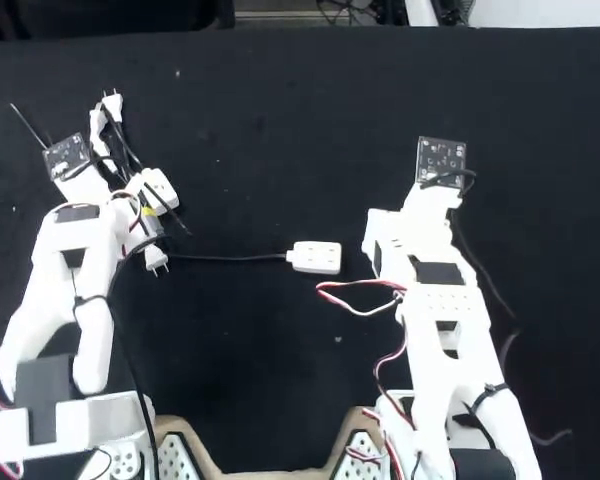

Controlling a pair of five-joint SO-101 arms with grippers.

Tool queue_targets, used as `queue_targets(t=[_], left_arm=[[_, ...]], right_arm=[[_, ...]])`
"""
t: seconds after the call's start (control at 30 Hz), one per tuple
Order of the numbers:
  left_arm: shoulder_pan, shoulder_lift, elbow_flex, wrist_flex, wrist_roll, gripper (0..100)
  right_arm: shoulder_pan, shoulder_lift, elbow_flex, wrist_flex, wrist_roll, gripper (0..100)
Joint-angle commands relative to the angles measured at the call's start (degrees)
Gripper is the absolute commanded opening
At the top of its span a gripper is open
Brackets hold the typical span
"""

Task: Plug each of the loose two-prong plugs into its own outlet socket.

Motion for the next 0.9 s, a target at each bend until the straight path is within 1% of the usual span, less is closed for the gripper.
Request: queue_targets(t=[0.0, 0.13, 0.3, 0.43, 0.5, 0.57, 0.7, 0.77, 0.87], left_arm=[[0.7, -8.4, 2.7, 0.2, 0.3, 23], [1.9, -11.7, 6.9, 0.0, 0.2, 23], [2.9, -11.6, 9.8, -1.3, 0.4, 23], [3.0, -7.5, 10.3, -6.9, 0.4, 23], [3.3, -3.6, 9.2, -8.2, 0.4, 23], [3.4, 0.9, 6.1, -6.9, 0.5, 23], [2.8, 8.2, -1.4, -1.6, 0.5, 23], [2.8, 9.8, -3.5, 0.5, 0.5, 23], [2.8, 9.6, -3.5, 1.2, 0.6, 23]], right_arm=[[-0.9, -0.2, -3.0, 0.2, 0.1, 23.0], [-0.9, -0.2, -3.0, 0.0, 0.1, 23.0], [-0.9, -0.1, -3.0, 0.0, 0.1, 23.0], [-0.9, 0.0, -3.0, 0.1, 0.1, 23.0], [-0.9, 0.0, -3.0, 0.2, 0.1, 23.0], [-0.9, -0.1, -3.0, 0.2, 0.1, 23.0], [-0.9, -0.2, -3.0, 0.2, 0.1, 23.0], [-0.9, -0.2, -3.0, 0.2, 0.1, 23.0], [-0.9, -0.2, -3.0, 0.2, 0.1, 23.0]])
